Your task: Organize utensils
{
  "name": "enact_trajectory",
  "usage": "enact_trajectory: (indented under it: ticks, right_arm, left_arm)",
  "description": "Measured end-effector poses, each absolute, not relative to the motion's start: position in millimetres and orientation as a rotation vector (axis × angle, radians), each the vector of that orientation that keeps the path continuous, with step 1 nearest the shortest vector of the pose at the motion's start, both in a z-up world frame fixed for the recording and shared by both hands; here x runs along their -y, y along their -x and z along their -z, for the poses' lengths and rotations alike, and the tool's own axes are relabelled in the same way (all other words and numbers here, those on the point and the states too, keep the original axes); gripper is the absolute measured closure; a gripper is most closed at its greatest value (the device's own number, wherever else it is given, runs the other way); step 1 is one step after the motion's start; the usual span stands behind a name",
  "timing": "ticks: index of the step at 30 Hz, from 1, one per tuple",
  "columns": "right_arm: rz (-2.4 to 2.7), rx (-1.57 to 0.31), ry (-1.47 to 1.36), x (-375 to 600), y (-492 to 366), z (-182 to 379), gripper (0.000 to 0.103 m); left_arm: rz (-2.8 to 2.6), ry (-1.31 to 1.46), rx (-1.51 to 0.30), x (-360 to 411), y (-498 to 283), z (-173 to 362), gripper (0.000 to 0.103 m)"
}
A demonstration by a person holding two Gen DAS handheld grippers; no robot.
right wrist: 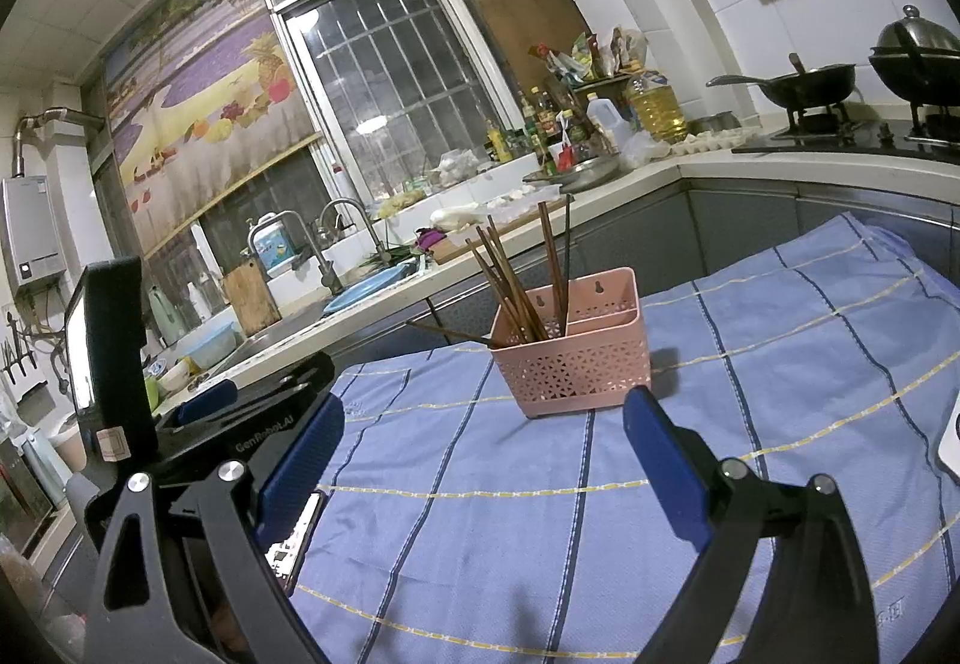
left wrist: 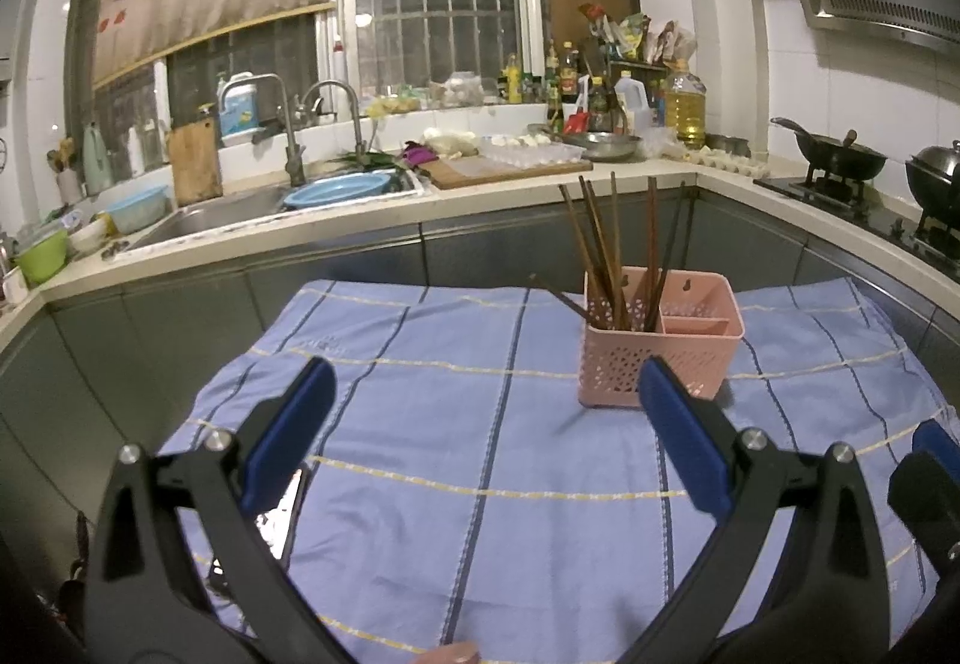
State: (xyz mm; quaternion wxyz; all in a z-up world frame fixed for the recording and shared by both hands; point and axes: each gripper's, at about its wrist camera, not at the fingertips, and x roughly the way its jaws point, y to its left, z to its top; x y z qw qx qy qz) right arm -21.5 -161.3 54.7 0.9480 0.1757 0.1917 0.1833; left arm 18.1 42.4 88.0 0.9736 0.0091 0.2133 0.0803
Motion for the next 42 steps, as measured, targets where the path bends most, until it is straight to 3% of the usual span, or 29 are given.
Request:
enact_trajectory:
  ticks: [42]
  right_arm:
    - [-0.371,-0.382,-0.361,170,21,-65,0.010]
  left_arm:
    - [-0.165,-0.028,-0.437,-53,-8,-86,0.006]
